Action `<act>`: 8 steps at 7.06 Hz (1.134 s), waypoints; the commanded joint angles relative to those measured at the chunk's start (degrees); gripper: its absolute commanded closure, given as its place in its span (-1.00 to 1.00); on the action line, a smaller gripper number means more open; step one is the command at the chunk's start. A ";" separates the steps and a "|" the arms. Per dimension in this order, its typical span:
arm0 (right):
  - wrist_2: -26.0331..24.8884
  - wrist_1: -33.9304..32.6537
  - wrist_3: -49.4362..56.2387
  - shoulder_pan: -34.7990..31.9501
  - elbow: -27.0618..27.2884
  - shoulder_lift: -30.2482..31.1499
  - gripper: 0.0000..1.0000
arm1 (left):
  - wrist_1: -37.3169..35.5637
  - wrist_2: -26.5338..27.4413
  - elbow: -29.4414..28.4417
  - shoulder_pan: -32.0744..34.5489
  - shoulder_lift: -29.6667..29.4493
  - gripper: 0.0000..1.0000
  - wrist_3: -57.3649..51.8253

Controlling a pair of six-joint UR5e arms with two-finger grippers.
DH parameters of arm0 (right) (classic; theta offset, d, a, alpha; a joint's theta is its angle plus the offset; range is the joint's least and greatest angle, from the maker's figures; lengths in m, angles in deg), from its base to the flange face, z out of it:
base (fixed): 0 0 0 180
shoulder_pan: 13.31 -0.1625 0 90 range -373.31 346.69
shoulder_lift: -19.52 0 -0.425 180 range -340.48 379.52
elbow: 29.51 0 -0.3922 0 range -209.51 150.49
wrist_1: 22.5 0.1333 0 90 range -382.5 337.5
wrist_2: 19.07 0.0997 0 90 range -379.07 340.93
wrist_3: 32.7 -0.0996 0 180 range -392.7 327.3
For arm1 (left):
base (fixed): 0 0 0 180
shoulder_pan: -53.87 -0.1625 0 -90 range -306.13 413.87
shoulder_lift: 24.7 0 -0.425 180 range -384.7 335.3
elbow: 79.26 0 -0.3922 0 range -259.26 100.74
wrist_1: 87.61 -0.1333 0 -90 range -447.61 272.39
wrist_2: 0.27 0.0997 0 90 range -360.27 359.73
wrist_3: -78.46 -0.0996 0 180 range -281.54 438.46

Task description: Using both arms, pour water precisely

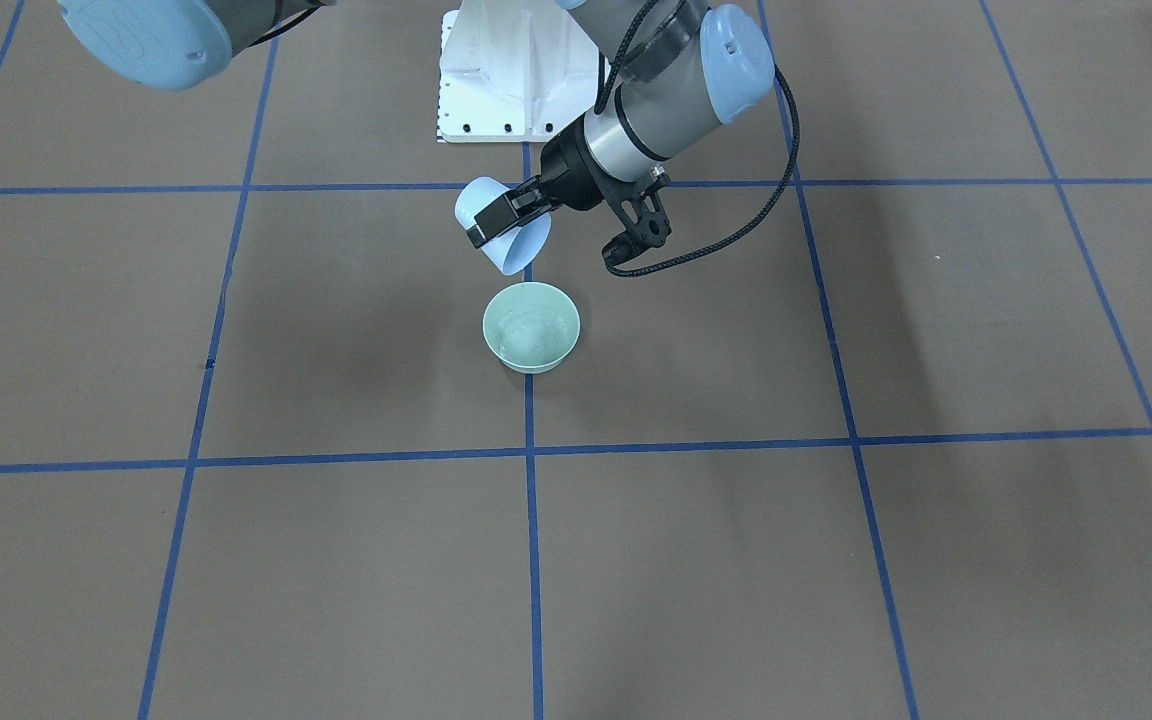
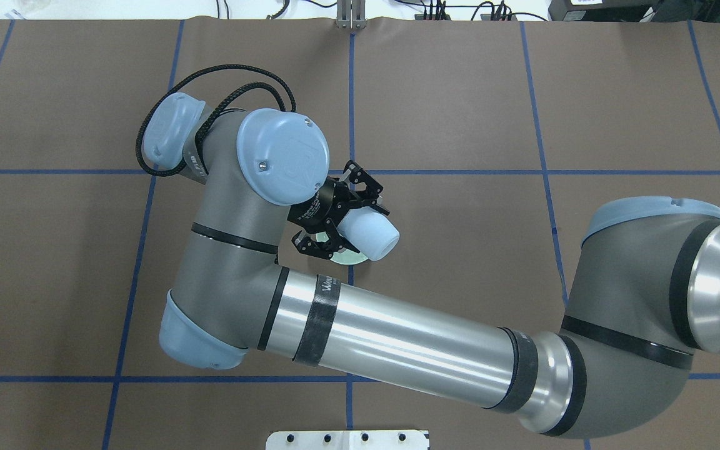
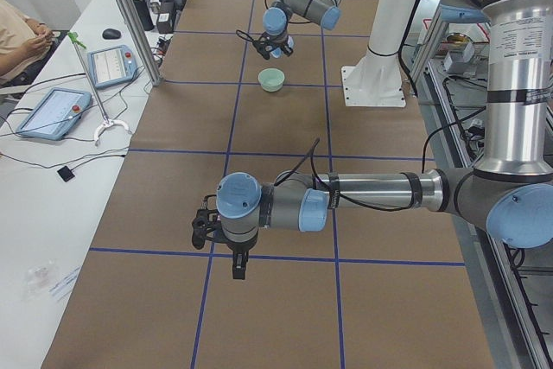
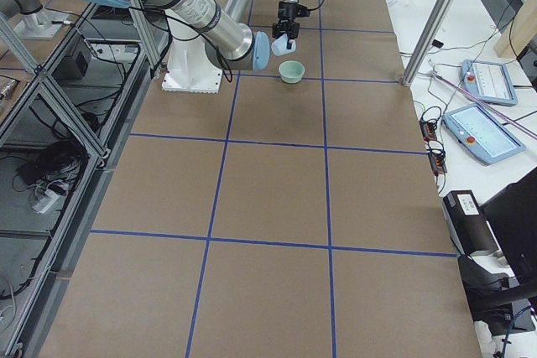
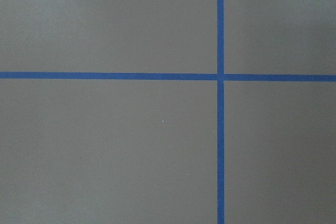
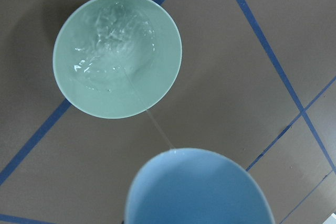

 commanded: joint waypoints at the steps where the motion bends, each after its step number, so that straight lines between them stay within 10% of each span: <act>1: 0.43 4.40 -0.14 -1.26 3.10 1.30 1.00 | -0.04 0.00 0.02 0.00 -0.03 -1.00 0.00; 6: 0.60 28.45 -9.04 -5.74 34.25 27.08 1.00 | 0.22 -0.09 0.11 -0.09 -0.03 -1.00 0.00; 8: 0.00 42.87 -16.86 -6.71 38.53 35.64 1.00 | 0.40 -0.09 0.02 -0.09 -0.03 -1.00 0.00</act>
